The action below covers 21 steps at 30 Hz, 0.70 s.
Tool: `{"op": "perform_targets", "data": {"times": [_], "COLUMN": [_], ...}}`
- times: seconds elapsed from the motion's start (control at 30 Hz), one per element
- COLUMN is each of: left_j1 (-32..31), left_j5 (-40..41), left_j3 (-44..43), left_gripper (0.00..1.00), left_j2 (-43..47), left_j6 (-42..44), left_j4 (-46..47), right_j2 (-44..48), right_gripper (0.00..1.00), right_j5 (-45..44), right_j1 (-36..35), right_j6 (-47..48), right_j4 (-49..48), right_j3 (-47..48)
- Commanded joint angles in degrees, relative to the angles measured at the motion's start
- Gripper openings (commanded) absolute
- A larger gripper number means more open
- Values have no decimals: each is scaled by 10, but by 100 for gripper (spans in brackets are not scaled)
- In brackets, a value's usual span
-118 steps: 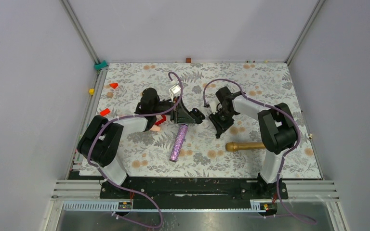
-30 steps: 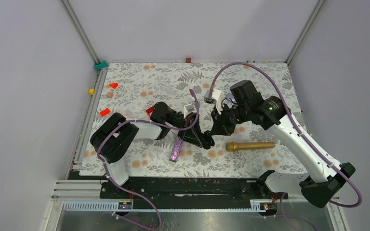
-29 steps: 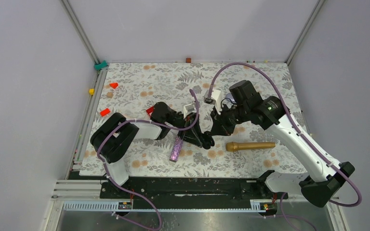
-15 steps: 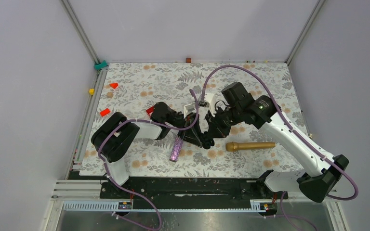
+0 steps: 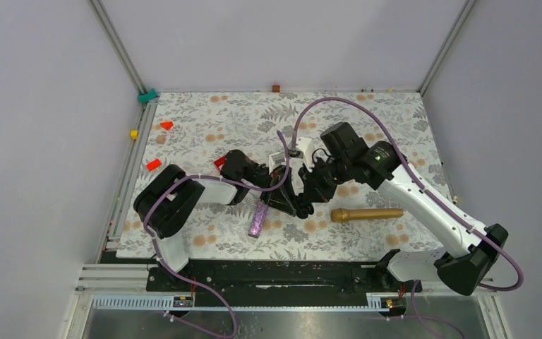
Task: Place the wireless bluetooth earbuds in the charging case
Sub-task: Place the earbud in the charging case.
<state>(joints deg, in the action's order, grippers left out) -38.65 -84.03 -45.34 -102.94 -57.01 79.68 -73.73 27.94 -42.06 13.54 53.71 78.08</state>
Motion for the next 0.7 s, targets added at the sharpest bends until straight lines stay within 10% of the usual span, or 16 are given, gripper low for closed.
{"op": "perform_targets", "data": {"times": [0.0, 0.67], "left_j1": [-1, -2], "left_j5": [-5, -4], "left_j3": [-5, -4], "left_gripper": [9, 9], "left_j2": [11, 12], "left_j6": [4, 8], "left_j4": [37, 38], "right_j2": [-7, -38], "right_gripper": [2, 5], "right_j5": [-8, 5], "right_j1": [-9, -18], "right_j6": [-9, -27], "right_j4": [-18, -15], "right_j3": [1, 13]}}
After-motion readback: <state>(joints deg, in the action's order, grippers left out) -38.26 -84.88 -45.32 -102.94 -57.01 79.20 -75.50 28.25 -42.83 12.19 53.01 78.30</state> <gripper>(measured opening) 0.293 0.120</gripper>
